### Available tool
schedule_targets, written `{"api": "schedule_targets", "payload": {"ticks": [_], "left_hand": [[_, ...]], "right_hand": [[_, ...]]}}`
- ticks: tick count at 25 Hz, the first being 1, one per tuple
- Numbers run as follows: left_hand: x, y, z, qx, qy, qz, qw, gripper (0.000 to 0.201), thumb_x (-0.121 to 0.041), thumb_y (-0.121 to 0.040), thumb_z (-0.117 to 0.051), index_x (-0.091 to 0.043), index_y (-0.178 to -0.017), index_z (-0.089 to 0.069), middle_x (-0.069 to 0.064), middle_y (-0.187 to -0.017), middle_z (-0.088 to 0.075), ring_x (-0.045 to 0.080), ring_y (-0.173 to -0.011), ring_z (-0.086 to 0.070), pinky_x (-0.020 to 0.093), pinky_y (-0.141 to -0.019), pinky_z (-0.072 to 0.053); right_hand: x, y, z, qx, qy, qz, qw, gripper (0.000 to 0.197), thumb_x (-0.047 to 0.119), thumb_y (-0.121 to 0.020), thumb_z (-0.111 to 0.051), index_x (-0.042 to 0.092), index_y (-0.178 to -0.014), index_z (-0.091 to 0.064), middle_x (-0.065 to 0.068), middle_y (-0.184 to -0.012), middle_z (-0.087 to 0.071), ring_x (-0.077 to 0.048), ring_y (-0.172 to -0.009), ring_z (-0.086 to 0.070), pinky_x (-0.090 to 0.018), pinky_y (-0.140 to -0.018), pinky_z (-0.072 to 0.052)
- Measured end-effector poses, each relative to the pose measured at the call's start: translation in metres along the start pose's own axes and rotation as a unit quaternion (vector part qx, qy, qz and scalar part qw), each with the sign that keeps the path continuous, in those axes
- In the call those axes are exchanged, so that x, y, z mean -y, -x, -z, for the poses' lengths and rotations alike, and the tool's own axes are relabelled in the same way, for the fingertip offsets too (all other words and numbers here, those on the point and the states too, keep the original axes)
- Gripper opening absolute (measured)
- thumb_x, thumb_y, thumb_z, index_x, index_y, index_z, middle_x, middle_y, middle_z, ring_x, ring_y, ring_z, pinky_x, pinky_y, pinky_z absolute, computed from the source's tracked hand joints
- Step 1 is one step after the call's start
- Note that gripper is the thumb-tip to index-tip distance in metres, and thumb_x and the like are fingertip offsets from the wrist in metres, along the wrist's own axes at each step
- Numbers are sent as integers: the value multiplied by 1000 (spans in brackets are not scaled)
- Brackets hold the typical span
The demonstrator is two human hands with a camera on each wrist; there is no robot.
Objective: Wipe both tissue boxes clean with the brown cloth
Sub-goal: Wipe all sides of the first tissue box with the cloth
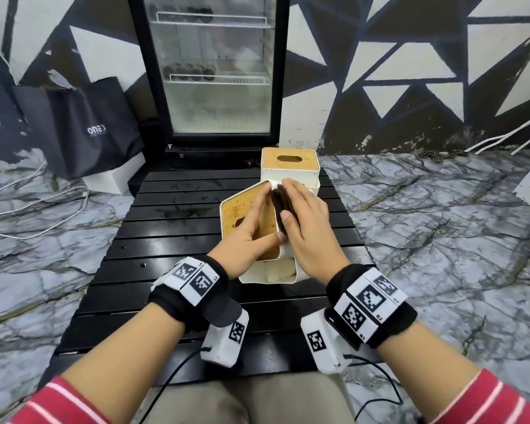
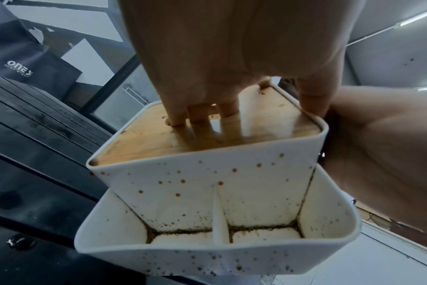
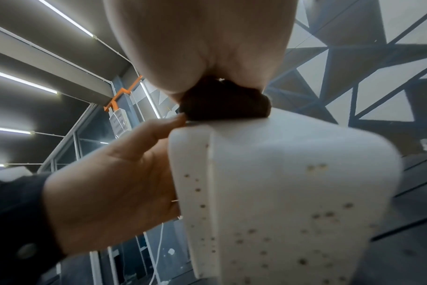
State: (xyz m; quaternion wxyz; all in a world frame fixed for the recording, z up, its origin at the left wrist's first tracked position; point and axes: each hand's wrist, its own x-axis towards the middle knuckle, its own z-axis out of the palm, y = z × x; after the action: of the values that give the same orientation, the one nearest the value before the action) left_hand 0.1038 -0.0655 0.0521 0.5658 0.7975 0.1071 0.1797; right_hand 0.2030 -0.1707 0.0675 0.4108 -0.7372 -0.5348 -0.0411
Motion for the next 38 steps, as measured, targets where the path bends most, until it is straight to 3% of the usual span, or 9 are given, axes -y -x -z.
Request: {"api": "schedule_targets", "payload": {"ticks": [4, 10, 15, 20, 24, 26, 32, 35, 38], "left_hand": [[5, 2, 4, -6, 9, 11, 1000, 82, -44, -74, -61, -67, -133, -8, -7, -151, -31, 12, -135, -36, 37, -113, -32], [0, 0, -7, 2, -27, 17, 999, 75, -41, -78, -56, -76, -118, -3, -45, -133, -16, -4, -131, -29, 15, -102, -29], [4, 3, -1, -1, -33, 19, 999, 77, -33, -80, -58, -66, -131, -10, -22, -146, -31, -1, -130, -36, 13, -105, -29], [5, 6, 0, 0, -51, 11, 999, 76, -9, -91, -56, -55, -130, -10, -36, -121, -28, -38, -93, -32, -9, -77, -28], [0, 11, 1, -29, -38, 14, 999, 77, -14, -82, -62, -59, -129, -21, -12, -111, -46, 3, -101, -48, 16, -86, -44], [-3, 13, 4, -47, -17, 18, 999, 73, -19, -76, -63, -56, -128, -26, 3, -101, -52, 9, -90, -55, 22, -77, -50], [-11, 10, 14, -90, -18, 69, 993, 66, -57, -65, -63, -74, -119, -28, 13, -101, -69, 28, -97, -65, 42, -98, -46], [-14, 12, 14, -88, -10, 70, 994, 61, -51, -63, -66, -67, -116, -41, 31, -96, -61, 42, -92, -61, 50, -95, -47], [-12, 16, 14, -79, -11, 53, 995, 56, -34, -67, -67, -63, -110, -46, 18, -76, -48, 31, -71, -52, 40, -83, -48]], "right_hand": [[-16, 3, 0, 3, 8, -37, 999, 47, 21, -95, -31, 15, -141, -28, -3, -148, -30, -14, -134, -22, -10, -103, -5], [-4, -25, 7, -10, 14, 2, 1000, 45, 20, -93, -31, 11, -137, -36, -5, -141, -39, -21, -130, -31, -15, -103, -11], [-17, -28, 14, 8, 20, 2, 1000, 43, 20, -91, -32, 13, -132, -42, -4, -134, -47, -20, -124, -38, -17, -99, -17], [-33, -27, 25, 36, 25, -45, 998, 37, 9, -94, -38, 12, -130, -44, -6, -133, -47, -23, -124, -38, -27, -104, -21], [-34, -20, 31, 53, 23, -44, 997, 37, 7, -94, -37, 10, -130, -44, -7, -134, -47, -23, -125, -38, -30, -106, -23], [-32, -14, 31, 53, 21, -33, 998, 38, 5, -94, -38, 9, -131, -44, -8, -135, -47, -22, -125, -38, -30, -107, -23], [-26, -8, 27, 44, 16, -5, 999, 46, 19, -88, -31, 10, -130, -45, -4, -133, -48, -18, -125, -38, -17, -96, -18], [-25, -3, 25, 28, -3, -9, 1000, 48, 21, -85, -30, 11, -130, -46, -4, -132, -49, -16, -123, -39, -19, -98, -19], [-29, -1, 26, 28, -12, -26, 999, 42, 17, -89, -34, 12, -128, -49, -4, -131, -51, -21, -122, -41, -26, -103, -25]]}}
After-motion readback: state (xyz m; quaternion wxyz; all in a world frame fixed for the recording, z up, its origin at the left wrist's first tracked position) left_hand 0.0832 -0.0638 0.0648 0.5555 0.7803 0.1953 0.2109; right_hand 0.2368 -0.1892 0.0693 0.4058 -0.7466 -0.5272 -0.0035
